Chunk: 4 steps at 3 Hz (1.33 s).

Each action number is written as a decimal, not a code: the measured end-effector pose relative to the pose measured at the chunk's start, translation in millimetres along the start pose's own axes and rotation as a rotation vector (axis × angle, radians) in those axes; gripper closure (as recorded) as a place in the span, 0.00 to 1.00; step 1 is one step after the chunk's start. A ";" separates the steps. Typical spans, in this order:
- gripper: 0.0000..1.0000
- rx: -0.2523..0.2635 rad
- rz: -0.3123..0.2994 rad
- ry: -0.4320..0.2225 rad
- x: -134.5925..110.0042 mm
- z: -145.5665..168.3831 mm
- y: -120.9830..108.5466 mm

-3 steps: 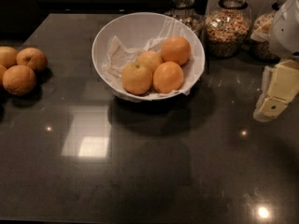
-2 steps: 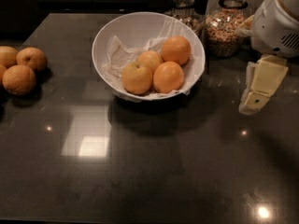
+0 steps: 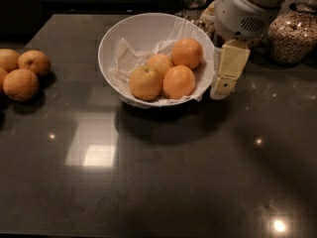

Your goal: Pick orange from white bowl

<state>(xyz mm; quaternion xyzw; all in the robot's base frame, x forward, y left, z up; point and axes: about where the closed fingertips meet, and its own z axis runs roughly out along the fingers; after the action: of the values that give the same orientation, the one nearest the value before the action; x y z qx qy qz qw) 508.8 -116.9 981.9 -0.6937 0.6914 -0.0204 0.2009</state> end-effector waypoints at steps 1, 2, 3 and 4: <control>0.00 0.017 -0.034 -0.055 -14.3 8.7 -21.9; 0.00 0.017 -0.034 -0.055 -14.4 8.8 -21.9; 0.00 0.015 -0.041 -0.073 -21.4 16.1 -23.4; 0.00 0.004 -0.081 -0.090 -36.3 29.2 -29.9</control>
Offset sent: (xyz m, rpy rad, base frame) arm 0.0192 0.0131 0.0019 0.0361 -0.0225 0.0378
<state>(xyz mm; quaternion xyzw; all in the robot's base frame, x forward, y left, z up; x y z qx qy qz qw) 544.6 -75.5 973.4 -0.7208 0.6531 0.0012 0.2322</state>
